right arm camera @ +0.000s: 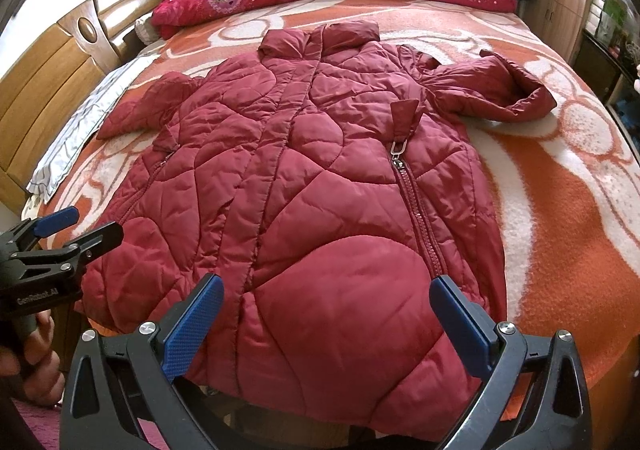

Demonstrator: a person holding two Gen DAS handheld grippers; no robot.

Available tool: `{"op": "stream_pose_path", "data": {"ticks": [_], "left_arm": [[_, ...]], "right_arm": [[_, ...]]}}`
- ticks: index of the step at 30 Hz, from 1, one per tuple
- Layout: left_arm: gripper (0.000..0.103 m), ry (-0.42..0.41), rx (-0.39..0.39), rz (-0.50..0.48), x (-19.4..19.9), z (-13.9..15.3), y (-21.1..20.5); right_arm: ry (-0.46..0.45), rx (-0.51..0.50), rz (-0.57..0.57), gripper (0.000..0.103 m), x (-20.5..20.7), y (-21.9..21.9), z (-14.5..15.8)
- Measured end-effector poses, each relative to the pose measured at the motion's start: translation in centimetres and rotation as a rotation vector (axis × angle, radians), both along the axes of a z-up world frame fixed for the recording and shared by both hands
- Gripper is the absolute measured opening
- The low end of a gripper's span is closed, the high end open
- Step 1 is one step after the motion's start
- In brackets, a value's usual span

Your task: Fold large clothes

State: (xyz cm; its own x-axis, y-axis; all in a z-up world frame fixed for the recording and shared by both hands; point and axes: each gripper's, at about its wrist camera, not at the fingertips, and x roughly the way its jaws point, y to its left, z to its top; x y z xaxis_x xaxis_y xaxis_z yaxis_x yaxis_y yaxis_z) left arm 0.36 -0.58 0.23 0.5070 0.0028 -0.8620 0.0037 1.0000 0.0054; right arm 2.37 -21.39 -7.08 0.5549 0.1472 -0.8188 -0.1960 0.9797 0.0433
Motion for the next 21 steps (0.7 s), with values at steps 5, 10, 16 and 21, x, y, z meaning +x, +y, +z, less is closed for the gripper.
{"op": "stream_pose_path", "data": {"ticks": [5, 10, 16, 21], "left_arm": [[0.100, -0.011, -0.004, 0.001, -0.1, -0.5, 0.1], [0.100, -0.021, 0.002, -0.001, -0.2, -0.5, 0.0], [0.100, -0.070, -0.030, -0.008, 0.8, -1.7, 0.1], [0.100, -0.145, -0.057, -0.004, 1.6, -1.4, 0.5]], "right_arm": [[0.006, -0.002, 0.001, 0.103, 0.1, 0.1, 0.1], [0.002, 0.000, 0.000, 0.103, 0.1, 0.1, 0.1], [0.012, 0.019, -0.007, 0.103, 1.2, -0.4, 0.0], [-0.006, 0.043, -0.034, 0.103, 2.4, -2.1, 0.4]]}}
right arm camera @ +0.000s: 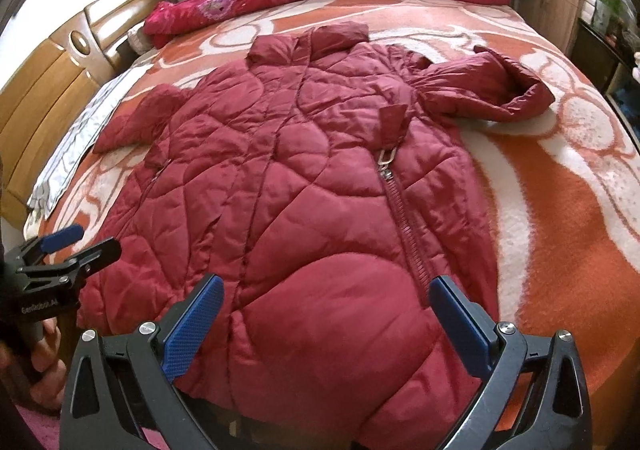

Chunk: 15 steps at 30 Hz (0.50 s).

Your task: Fold large clothes

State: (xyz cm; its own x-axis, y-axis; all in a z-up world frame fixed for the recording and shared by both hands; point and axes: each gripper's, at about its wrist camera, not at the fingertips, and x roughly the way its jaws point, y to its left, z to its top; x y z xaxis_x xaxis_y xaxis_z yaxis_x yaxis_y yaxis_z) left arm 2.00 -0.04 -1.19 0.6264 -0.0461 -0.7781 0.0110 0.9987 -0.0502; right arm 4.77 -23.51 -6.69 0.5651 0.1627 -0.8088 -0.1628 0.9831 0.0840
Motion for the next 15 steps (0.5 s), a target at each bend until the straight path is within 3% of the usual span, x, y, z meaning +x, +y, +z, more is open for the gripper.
{"op": "stream_pose_path", "data": {"ticks": [6, 15], "left_arm": [[0.100, 0.055, 0.071, 0.009, 1.5, -0.3, 0.4], [0.100, 0.096, 0.038, 0.013, 3.9, -0.6, 0.6]], "right_arm": [[-0.036, 0.059, -0.035, 0.103, 1.9, -2.1, 0.6], [-0.002, 0.038, -0.080, 0.103, 5.1, -4.4, 0.7]]}}
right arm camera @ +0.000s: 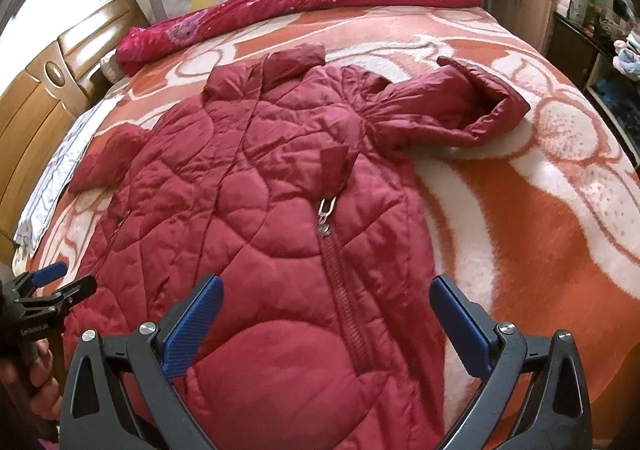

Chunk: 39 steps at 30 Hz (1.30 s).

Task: Fold large clothes
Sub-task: 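Grasp the hood with the right gripper and lift it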

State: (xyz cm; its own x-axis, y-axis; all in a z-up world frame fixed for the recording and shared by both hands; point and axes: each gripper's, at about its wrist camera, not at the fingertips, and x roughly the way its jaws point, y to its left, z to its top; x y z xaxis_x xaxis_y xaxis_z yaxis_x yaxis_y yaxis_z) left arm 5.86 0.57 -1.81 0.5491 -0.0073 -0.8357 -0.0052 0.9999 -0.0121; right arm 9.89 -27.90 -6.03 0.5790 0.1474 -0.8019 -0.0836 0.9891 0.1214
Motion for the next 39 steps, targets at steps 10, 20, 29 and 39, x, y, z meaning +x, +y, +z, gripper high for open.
{"op": "stream_pose_path", "data": {"ticks": [10, 20, 29, 39], "left_arm": [[0.100, 0.034, -0.045, 0.008, 3.0, -0.6, 0.3], [0.100, 0.062, -0.069, -0.003, 5.0, -1.3, 0.0], [0.100, 0.058, -0.074, -0.004, 7.0, -1.8, -0.2], [0.100, 0.084, -0.100, 0.017, 9.5, -2.7, 0.2]], "right_arm": [[-0.041, -0.023, -0.085, 0.103, 5.4, -4.6, 1.2], [-0.105, -0.063, -0.189, 0.103, 13.1, -10.4, 2.8], [-0.080, -0.211, -0.268, 0.095, 21.4, -14.4, 1.4], [0.015, -0.330, -0.311, 0.045, 26.9, -17.7, -2.9]]}}
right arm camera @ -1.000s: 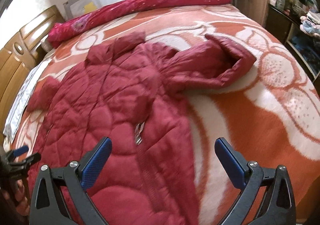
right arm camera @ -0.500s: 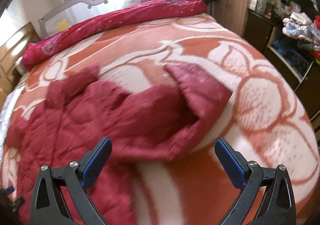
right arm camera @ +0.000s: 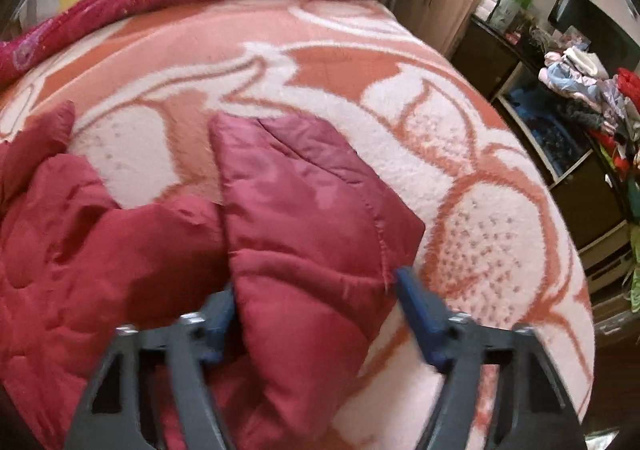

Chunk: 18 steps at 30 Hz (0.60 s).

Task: Fold large clothes
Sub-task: 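Grasp the hood with the right gripper and lift it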

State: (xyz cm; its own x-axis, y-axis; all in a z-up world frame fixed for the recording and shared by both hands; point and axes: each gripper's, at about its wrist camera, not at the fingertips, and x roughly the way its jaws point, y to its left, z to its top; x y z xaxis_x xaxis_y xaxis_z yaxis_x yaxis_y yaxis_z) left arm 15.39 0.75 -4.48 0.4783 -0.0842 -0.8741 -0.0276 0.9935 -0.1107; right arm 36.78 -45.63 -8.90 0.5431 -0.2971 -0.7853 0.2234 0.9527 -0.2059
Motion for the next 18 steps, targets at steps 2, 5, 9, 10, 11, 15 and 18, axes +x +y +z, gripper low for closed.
{"op": "stream_pose_path", "data": {"ticks": [2, 5, 9, 10, 11, 15, 18], "left_arm": [[0.100, 0.004, -0.001, -0.003, 0.3, -0.2, -0.1], [0.100, 0.013, -0.005, -0.010, 0.6, -0.6, -0.3], [0.100, 0.026, -0.029, -0.021, 1.0, -1.0, -0.4], [0.100, 0.026, -0.034, -0.023, 1.0, -1.0, -0.5], [0.100, 0.026, -0.038, -0.026, 1.0, -1.0, -0.6], [0.100, 0.020, -0.064, -0.046, 1.0, -0.8, -0.8], [0.100, 0.016, -0.103, -0.065, 0.9, -0.5, -0.8]], "right_arm": [[-0.043, 0.048, -0.008, 0.031, -0.4, -0.4, 0.6], [-0.137, 0.114, 0.027, 0.022, -2.0, 0.4, 2.7], [-0.214, 0.179, 0.131, 0.020, -4.0, 3.6, 5.6], [-0.223, 0.189, 0.163, 0.020, -4.4, 4.8, 6.1], [-0.229, 0.197, 0.196, 0.020, -4.8, 6.1, 6.5], [-0.208, 0.254, 0.329, 0.020, -5.7, 11.7, 6.6], [-0.166, 0.287, 0.441, 0.019, -6.5, 16.5, 5.5]]}}
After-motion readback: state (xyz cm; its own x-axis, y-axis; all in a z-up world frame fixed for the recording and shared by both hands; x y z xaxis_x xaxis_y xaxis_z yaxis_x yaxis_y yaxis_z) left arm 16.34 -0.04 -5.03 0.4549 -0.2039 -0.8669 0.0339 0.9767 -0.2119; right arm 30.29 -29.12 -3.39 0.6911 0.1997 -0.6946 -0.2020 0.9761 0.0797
